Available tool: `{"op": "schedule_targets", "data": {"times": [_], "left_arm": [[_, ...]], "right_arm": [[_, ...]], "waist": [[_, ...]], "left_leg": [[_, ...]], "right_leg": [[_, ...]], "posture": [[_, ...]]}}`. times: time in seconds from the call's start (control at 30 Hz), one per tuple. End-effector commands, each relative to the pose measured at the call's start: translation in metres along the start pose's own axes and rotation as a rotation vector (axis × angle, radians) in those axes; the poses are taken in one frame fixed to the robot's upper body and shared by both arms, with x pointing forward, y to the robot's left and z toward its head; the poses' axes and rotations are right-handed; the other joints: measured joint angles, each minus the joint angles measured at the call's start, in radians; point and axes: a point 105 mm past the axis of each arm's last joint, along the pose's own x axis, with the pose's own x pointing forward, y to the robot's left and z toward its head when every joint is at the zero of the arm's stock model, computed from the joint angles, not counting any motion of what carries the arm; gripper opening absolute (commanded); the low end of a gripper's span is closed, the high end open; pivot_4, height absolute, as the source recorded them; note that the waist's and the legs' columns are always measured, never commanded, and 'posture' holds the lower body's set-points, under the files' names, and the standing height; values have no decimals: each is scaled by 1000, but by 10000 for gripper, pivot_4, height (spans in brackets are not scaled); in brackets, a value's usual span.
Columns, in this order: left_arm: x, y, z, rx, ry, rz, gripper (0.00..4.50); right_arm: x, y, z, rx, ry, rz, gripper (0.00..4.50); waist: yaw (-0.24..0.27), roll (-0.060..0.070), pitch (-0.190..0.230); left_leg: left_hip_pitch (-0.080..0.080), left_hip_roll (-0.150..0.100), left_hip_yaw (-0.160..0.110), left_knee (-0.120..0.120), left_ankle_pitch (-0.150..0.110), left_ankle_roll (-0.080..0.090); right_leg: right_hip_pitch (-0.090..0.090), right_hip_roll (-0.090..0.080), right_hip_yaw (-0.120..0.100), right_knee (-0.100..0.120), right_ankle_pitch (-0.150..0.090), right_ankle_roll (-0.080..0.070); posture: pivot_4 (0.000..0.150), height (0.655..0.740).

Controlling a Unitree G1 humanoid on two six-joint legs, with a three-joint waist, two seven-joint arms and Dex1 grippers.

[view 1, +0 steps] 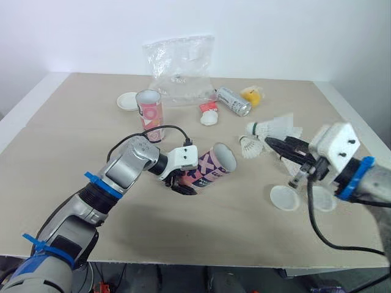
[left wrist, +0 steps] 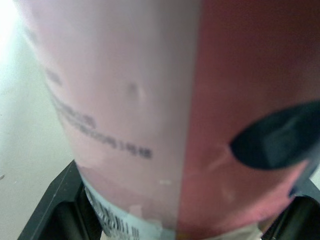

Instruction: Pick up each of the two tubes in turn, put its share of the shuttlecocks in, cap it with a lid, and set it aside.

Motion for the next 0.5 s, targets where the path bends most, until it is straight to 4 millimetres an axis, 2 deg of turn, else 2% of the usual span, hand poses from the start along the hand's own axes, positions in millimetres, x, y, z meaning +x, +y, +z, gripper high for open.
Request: {"op": "schedule_targets", "data": {"times": [0.03, 0.2, 0.5], "left_arm": [[0, 0, 6, 1, -15, -9, 33469], [1, -1, 7, 2, -14, -11, 33469], [0, -3, 11, 0, -28, -1, 33469]], "right_arm": [[-1, 10, 17, -159, -65, 163, 110], [7, 15, 23, -238, -102, 265, 110], [23, 20, 5, -322, -77, 377, 110]], "waist": [[0, 0, 0], [0, 0, 0], [0, 0, 1]], "left_leg": [[0, 0, 0, 0, 0, 0], [-1, -3, -1, 0, 0, 0], [-2, -4, -1, 0, 0, 0]], "right_leg": [[0, 0, 0, 0, 0, 0], [0, -3, 0, 0, -1, 1], [0, -3, 0, 0, -2, 2]], "posture": [[1500, 7400], [1500, 7400], [1500, 7400]]}}
